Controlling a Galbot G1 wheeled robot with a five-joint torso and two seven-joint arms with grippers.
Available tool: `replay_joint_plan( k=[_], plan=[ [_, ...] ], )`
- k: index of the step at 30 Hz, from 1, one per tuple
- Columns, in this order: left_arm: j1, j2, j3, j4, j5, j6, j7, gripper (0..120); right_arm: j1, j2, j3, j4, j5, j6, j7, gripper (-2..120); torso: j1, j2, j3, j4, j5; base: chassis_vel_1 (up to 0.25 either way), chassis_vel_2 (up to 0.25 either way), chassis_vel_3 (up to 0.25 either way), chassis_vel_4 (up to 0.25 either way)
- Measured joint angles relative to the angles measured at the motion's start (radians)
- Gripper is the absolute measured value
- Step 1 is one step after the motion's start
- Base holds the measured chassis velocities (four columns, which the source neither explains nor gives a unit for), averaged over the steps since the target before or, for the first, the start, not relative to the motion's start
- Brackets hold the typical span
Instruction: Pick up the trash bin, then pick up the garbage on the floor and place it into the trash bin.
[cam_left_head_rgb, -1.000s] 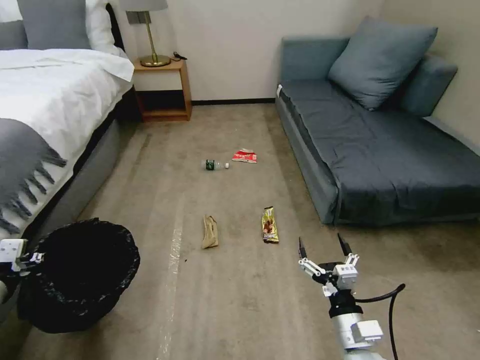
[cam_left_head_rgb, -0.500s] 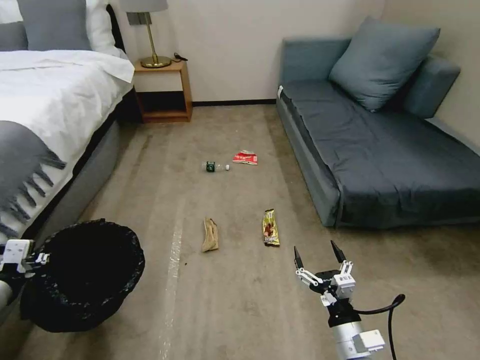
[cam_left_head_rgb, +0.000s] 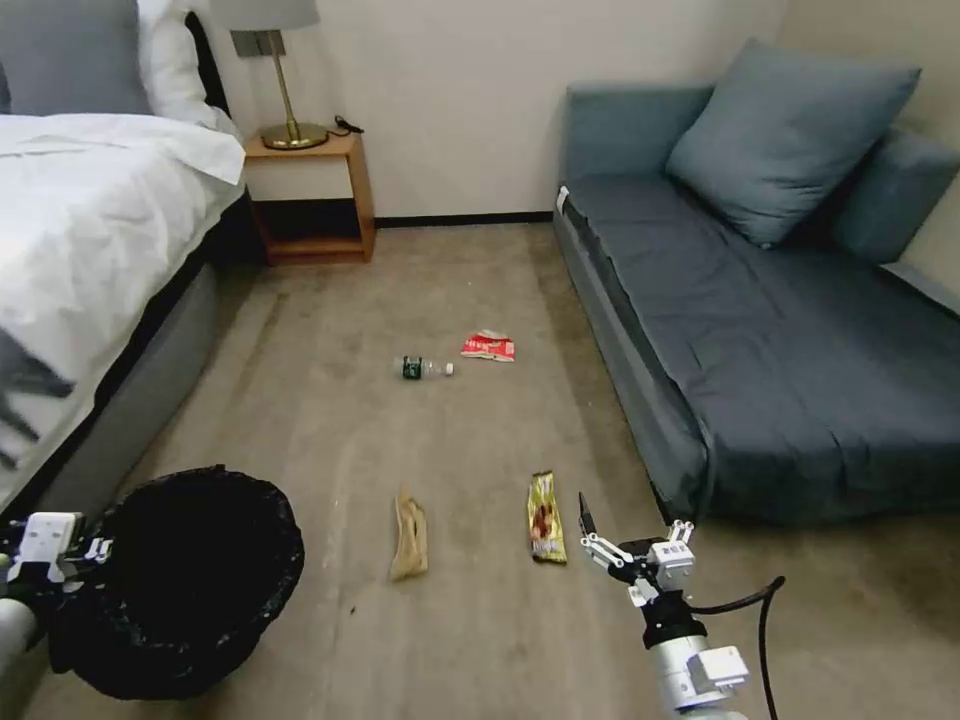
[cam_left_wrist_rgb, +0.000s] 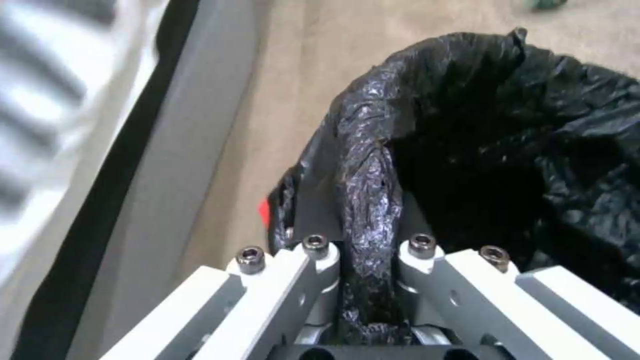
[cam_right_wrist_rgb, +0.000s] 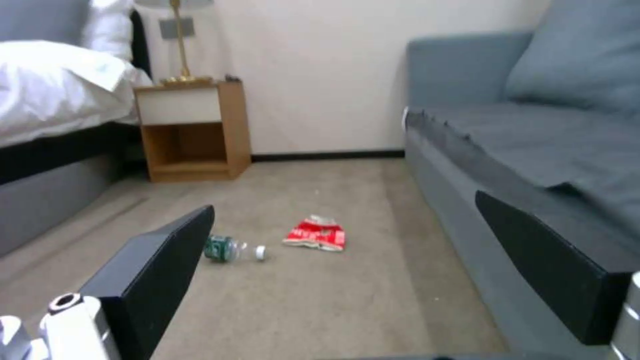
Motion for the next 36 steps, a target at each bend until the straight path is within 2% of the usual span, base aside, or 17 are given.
replay_joint_plan(
  k=[8,10,11,12,13,14,15,16,17,18,21,22,26,36],
  plan=[
    [-0.001,-0.001,0.006,-0.004,0.004,-0.006,0.014,5,0.013,-0.001,-0.029,-0.013,0.009,-0.037,0.022,100,0.000,0.000,0.000,-0.0002,0.0001,-0.338,0.354,0.337,-0.351],
    [-0.002,-0.001,0.006,-0.004,0.004,-0.006,0.015,5,0.019,-0.009,-0.044,-0.023,-0.009,-0.080,0.041,100,0.000,0.000,0.000,-0.0004,-0.0004,-0.273,0.316,0.246,-0.278],
    [-0.002,0.000,0.006,-0.004,0.004,-0.006,0.016,5,0.024,-0.022,-0.065,-0.026,-0.011,-0.146,0.057,100,0.000,0.000,0.000,-0.0006,-0.0001,-0.183,0.222,0.214,-0.240],
    [-0.003,0.001,0.006,-0.003,0.004,-0.006,0.017,5,0.035,-0.044,-0.097,-0.026,-0.010,-0.269,0.086,100,0.000,0.000,0.000,-0.0004,0.0000,-0.183,0.222,0.104,-0.143],
    [-0.003,0.001,0.006,-0.003,0.004,-0.006,0.017,5,0.035,-0.044,-0.097,-0.026,-0.010,-0.269,0.086,100,0.000,0.000,0.000,-0.0004,0.0000,-0.183,0.222,0.104,-0.143],
    [-0.003,0.000,0.007,-0.003,0.005,-0.006,0.017,5,0.062,-0.071,-0.140,-0.023,0.028,-0.444,0.124,100,0.000,0.000,0.001,-0.0006,-0.0003,-0.099,0.091,0.104,-0.055],
    [-0.002,-0.001,0.008,-0.003,0.005,-0.006,0.017,5,0.079,-0.084,-0.156,-0.023,0.048,-0.518,0.137,100,0.000,0.000,0.000,-0.0006,-0.0001,-0.099,0.091,0.018,-0.055],
    [0.000,-0.004,0.008,-0.003,0.005,-0.007,0.018,5,0.122,-0.109,-0.181,-0.035,0.089,-0.637,0.157,100,0.000,0.000,0.000,-0.0002,-0.0001,0.000,0.000,0.000,0.000],
    [0.002,-0.006,0.009,-0.003,0.007,-0.007,0.019,5,0.150,-0.121,-0.196,-0.050,0.118,-0.698,0.165,100,0.000,0.000,0.000,-0.0001,-0.0002,0.070,-0.033,-0.032,0.015],
    [0.002,-0.006,0.009,-0.003,0.007,-0.007,0.019,5,0.150,-0.121,-0.196,-0.050,0.118,-0.698,0.165,100,0.000,0.000,0.000,-0.0001,-0.0002,0.070,-0.033,-0.032,0.015],
    [0.005,-0.009,0.010,-0.003,0.012,-0.008,0.020,5,0.226,-0.140,-0.223,-0.117,0.177,-0.831,0.180,100,0.000,0.000,0.000,0.0001,-0.0002,0.065,-0.049,-0.060,0.054],
    [0.005,-0.009,0.010,-0.003,0.012,-0.008,0.020,5,0.226,-0.140,-0.223,-0.117,0.177,-0.831,0.180,100,0.000,0.000,0.000,0.0001,-0.0002,0.055,-0.067,-0.048,0.045],
    [0.008,-0.012,0.010,-0.006,0.014,-0.008,0.022,5,0.315,-0.142,-0.251,-0.264,0.193,-0.902,0.184,100,0.000,0.000,0.000,0.0000,-0.0001,0.014,-0.017,-0.009,0.012],
    [0.012,-0.008,0.005,-0.011,0.016,-0.009,0.028,5,0.388,-0.106,-0.266,-0.429,0.207,-0.935,0.181,100,0.000,0.000,0.000,-0.0001,-0.0001,0.000,0.000,0.000,0.000]
  ],
)
